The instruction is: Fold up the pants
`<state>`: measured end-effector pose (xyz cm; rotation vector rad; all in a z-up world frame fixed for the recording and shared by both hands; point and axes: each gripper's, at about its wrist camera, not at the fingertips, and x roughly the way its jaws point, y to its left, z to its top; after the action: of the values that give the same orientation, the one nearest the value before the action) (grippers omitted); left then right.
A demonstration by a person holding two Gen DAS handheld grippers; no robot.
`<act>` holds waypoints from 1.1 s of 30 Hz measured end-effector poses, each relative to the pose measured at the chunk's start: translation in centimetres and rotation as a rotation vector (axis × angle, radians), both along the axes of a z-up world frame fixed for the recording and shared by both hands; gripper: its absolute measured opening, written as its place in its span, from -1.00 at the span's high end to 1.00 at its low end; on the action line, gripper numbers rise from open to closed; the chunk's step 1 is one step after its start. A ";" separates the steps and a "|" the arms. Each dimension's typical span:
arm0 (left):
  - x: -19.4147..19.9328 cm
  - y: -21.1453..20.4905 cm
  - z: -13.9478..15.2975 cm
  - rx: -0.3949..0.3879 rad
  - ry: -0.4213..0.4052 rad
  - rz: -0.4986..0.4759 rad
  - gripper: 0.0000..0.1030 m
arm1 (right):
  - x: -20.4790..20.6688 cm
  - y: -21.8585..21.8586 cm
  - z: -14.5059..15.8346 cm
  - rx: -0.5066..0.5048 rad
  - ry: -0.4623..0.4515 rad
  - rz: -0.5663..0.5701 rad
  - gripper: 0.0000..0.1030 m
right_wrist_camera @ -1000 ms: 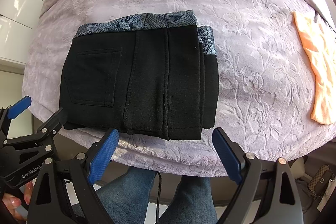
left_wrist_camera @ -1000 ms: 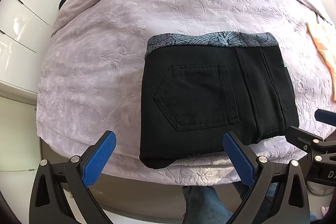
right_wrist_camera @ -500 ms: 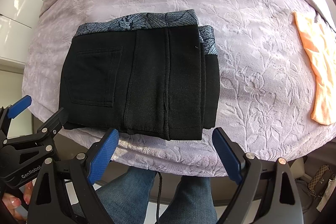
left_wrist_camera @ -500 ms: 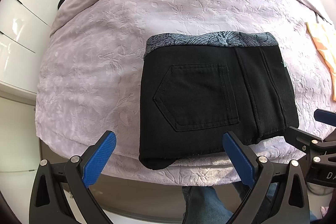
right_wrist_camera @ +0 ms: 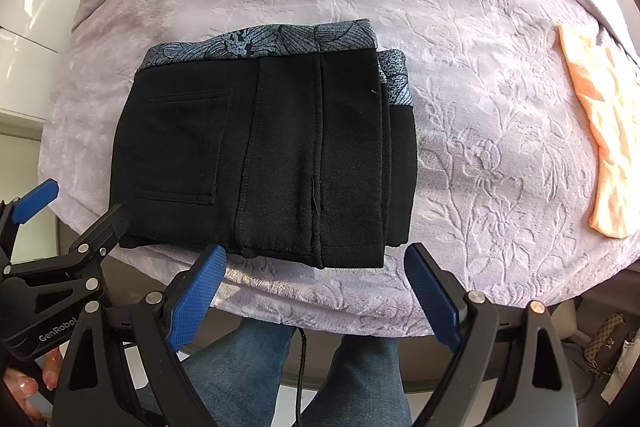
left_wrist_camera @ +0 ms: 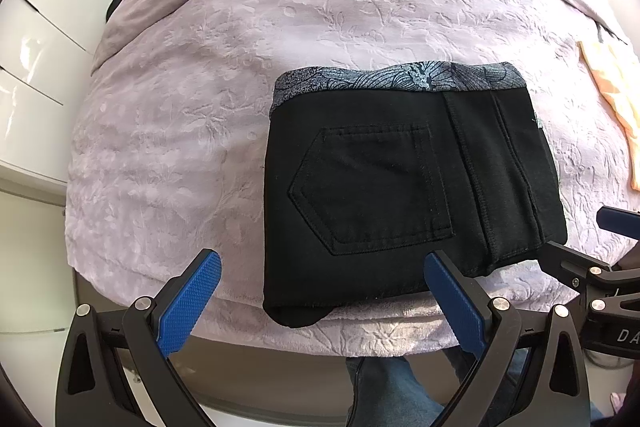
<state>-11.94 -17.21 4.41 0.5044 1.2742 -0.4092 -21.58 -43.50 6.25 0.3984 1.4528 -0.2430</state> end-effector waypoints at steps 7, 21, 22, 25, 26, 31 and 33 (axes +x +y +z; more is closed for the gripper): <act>0.1 0.0 -0.1 -0.003 0.005 -0.010 -0.97 | 0.2 -0.2 0.1 -0.008 0.004 0.001 -0.79; 0.4 0.1 -0.2 -0.013 0.015 -0.018 -0.97 | 0.5 -0.6 0.1 -0.018 0.016 0.001 -0.80; 0.4 0.1 -0.2 -0.016 0.017 -0.020 -0.97 | 0.5 -0.6 0.0 -0.019 0.017 0.000 -0.79; 0.5 0.0 -0.3 -0.021 0.021 -0.022 -0.97 | 0.6 -0.7 0.0 -0.022 0.022 -0.004 -0.79; 0.6 0.0 -0.4 -0.022 0.023 -0.023 -0.97 | 0.6 -0.7 -0.1 -0.023 0.024 -0.004 -0.79; 1.0 0.2 -0.5 -0.045 0.037 -0.021 -0.97 | 0.9 -0.6 -0.1 -0.031 0.028 -0.007 -0.79; 1.1 0.4 -0.4 -0.071 0.041 -0.025 -0.97 | 1.0 -0.6 0.0 -0.033 0.029 -0.011 -0.79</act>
<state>-10.82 -16.78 4.03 0.4546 1.2889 -0.4859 -20.59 -44.13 6.20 0.3780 1.4731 -0.2822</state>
